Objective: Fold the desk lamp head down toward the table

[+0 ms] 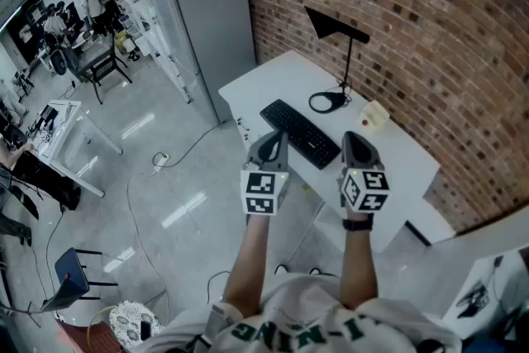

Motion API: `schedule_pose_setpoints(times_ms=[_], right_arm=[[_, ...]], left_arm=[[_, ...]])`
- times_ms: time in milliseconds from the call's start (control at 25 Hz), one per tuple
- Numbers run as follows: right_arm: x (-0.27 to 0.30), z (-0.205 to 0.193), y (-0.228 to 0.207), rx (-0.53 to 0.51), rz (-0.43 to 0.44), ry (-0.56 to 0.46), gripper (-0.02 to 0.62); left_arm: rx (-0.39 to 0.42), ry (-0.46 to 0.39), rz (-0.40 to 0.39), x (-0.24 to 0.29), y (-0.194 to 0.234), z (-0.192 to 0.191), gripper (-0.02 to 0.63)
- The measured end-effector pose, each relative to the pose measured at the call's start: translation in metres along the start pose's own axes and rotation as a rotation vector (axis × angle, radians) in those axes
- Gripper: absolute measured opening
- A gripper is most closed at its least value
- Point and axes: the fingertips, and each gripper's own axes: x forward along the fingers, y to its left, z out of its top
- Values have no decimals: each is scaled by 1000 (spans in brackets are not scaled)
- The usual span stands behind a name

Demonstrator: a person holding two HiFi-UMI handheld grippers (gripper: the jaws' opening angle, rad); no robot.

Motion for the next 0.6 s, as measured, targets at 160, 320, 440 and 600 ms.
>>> schedule_pose_setpoints(times_ms=[160,320,440,600], right_arm=[[9,-1,20,-22,23,1,-2],[18,-8,20,-15,21,14,-2],[26,-13,5,0,12,23,-1],[52,-12,-14,11,23,18,0]], left_arm=[[2,-4,5,-2,14,-4,2],[-22,10,-6,9,16,-16,2],[-36,19,-19,25,10,-22,2],[-43,44,-7,58,13,-24,2]])
